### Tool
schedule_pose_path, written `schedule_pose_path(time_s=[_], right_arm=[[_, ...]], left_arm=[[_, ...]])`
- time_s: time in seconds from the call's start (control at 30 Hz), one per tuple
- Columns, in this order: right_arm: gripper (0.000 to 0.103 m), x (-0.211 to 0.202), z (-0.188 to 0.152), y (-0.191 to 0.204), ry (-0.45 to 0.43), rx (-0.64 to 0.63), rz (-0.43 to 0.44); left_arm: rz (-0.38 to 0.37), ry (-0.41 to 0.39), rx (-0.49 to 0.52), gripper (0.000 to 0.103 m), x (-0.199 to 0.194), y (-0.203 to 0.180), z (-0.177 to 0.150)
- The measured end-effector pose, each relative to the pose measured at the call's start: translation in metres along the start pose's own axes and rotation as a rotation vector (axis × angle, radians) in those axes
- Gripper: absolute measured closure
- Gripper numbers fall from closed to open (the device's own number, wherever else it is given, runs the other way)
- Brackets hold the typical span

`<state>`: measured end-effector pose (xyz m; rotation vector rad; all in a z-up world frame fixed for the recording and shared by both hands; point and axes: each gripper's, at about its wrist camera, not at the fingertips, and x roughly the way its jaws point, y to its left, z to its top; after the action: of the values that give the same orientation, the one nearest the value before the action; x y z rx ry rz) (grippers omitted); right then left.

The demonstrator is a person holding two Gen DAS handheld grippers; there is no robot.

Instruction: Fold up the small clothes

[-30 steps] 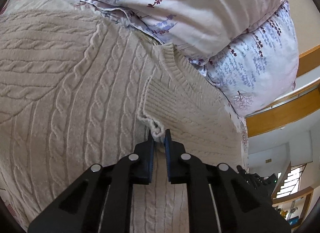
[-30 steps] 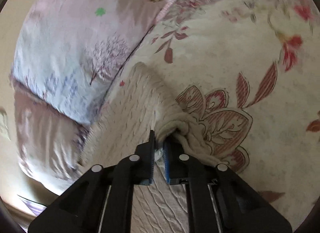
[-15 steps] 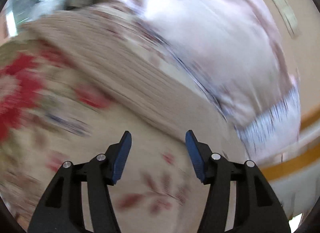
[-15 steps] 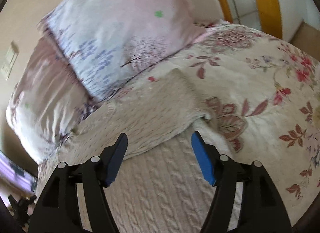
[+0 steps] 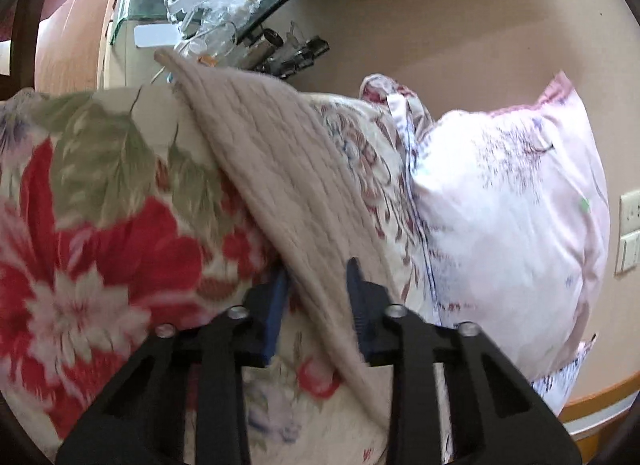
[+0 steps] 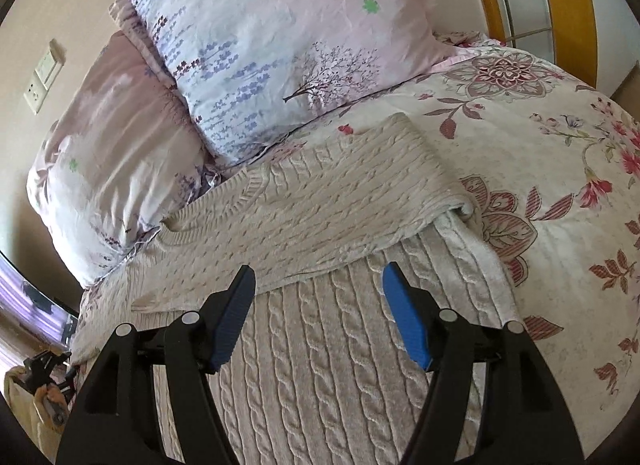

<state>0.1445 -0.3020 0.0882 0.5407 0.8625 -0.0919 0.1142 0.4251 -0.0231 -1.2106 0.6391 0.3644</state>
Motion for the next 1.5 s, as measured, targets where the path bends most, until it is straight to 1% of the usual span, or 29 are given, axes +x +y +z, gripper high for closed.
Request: schedule_pose_path(time_s=[0.03, 0.1, 0.17, 0.23, 0.3, 0.4, 0.5, 0.6, 0.63, 0.67, 0.7, 0.73, 0.8, 0.83, 0.9, 0.93, 0.97, 1.0, 1.03, 1.07, 1.1, 1.13, 1.17, 1.23, 1.3, 1.33, 1.4, 1.47, 1.5], right_arm=[[0.035, 0.0, 0.0, 0.0, 0.006, -0.003, 0.001], [0.035, 0.001, -0.001, 0.0, 0.011, -0.007, 0.004], [0.035, 0.0, 0.0, 0.001, 0.011, -0.017, 0.004], [0.035, 0.0, 0.0, 0.001, 0.008, -0.023, 0.005], [0.035, 0.0, 0.001, 0.002, 0.007, -0.028, 0.011], [0.035, -0.001, 0.001, 0.003, 0.006, -0.037, 0.018], [0.035, -0.002, 0.002, 0.002, 0.002, -0.04, 0.014], [0.035, -0.001, 0.003, -0.004, 0.003, -0.028, 0.003], [0.035, -0.001, 0.003, -0.006, 0.005, -0.023, -0.002], [0.035, -0.001, 0.002, -0.007, 0.005, -0.021, -0.006], [0.035, 0.0, 0.002, -0.008, 0.007, -0.022, -0.009], [0.035, 0.001, 0.002, -0.008, 0.009, -0.025, -0.015], [0.035, 0.003, 0.001, -0.007, 0.02, -0.037, -0.022], [0.035, 0.004, 0.002, -0.006, 0.028, -0.045, -0.02], [0.035, 0.004, 0.005, -0.004, 0.039, -0.063, -0.016], [0.035, 0.003, 0.008, -0.002, 0.042, -0.073, -0.01], [0.035, 0.003, 0.012, 0.004, 0.047, -0.096, 0.009], [0.035, 0.003, 0.015, 0.007, 0.051, -0.11, 0.021], [0.035, 0.005, 0.019, 0.015, 0.066, -0.139, 0.044], [0.035, 0.007, 0.022, 0.022, 0.083, -0.16, 0.068], [0.036, 0.012, 0.024, 0.031, 0.109, -0.186, 0.102], [0.041, 0.015, 0.025, 0.038, 0.127, -0.204, 0.125], [0.044, 0.02, 0.025, 0.052, 0.154, -0.24, 0.158], [0.048, 0.026, 0.021, 0.082, 0.166, -0.34, 0.182], [0.053, 0.028, 0.004, 0.127, 0.144, -0.519, 0.209], [0.054, 0.028, -0.002, 0.139, 0.138, -0.566, 0.225], [0.056, 0.03, -0.021, 0.176, 0.119, -0.719, 0.273], [0.056, 0.036, -0.042, 0.206, 0.105, -0.866, 0.273], [0.056, 0.039, -0.049, 0.213, 0.105, -0.905, 0.267]], left_arm=[[-0.007, 0.001, -0.008, 0.095, -0.001, 0.003, 0.003], [-0.026, -0.006, -0.012, 0.096, -0.004, -0.001, 0.003], [-0.05, -0.034, 0.044, 0.096, -0.012, -0.019, -0.001], [-0.097, -0.039, 0.084, 0.096, -0.019, -0.038, -0.009], [-0.148, -0.032, 0.125, 0.097, -0.024, -0.058, -0.02], [-0.224, 0.008, 0.239, 0.097, -0.028, -0.103, -0.052], [-0.311, 0.101, 0.367, 0.097, -0.022, -0.149, -0.099], [-0.387, 0.233, 0.505, 0.097, -0.006, -0.193, -0.166], [-0.403, 0.29, 0.584, 0.097, 0.005, -0.211, -0.201], [-0.404, 0.317, 0.627, 0.097, 0.011, -0.219, -0.221], [-0.4, 0.37, 0.704, 0.097, 0.024, -0.231, -0.256], [-0.396, 0.406, 0.748, 0.096, 0.033, -0.236, -0.278], [-0.357, 0.522, 0.884, 0.095, 0.059, -0.245, -0.336], [-0.338, 0.562, 0.929, 0.094, 0.065, -0.245, -0.355], [-0.283, 0.639, 1.031, 0.082, 0.073, -0.24, -0.39], [-0.286, 0.648, 1.058, 0.071, 0.07, -0.236, -0.394], [-0.301, 0.639, 1.082, 0.064, 0.063, -0.232, -0.394], [-0.321, 0.618, 1.098, 0.061, 0.054, -0.228, -0.388], [-0.33, 0.593, 1.102, 0.054, 0.046, -0.224, -0.377], [-0.335, 0.562, 1.101, 0.049, 0.037, -0.219, -0.368], [-0.335, 0.527, 1.094, 0.048, 0.029, -0.215, -0.356], [-0.317, 0.472, 1.079, 0.048, 0.021, -0.209, -0.334], [-0.292, 0.441, 1.061, 0.048, 0.019, -0.204, -0.319], [-0.243, 0.391, 0.999, 0.049, 0.023, -0.193, -0.28], [-0.195, 0.366, 0.931, 0.05, 0.028, -0.181, -0.254], [-0.187, 0.368, 0.902, 0.05, 0.033, -0.179, -0.246], [-0.172, 0.383, 0.86, 0.051, 0.043, -0.172, -0.235], [-0.152, 0.411, 0.829, 0.052, 0.053, -0.163, -0.227], [-0.147, 0.422, 0.821, 0.052, 0.056, -0.16, -0.225]])
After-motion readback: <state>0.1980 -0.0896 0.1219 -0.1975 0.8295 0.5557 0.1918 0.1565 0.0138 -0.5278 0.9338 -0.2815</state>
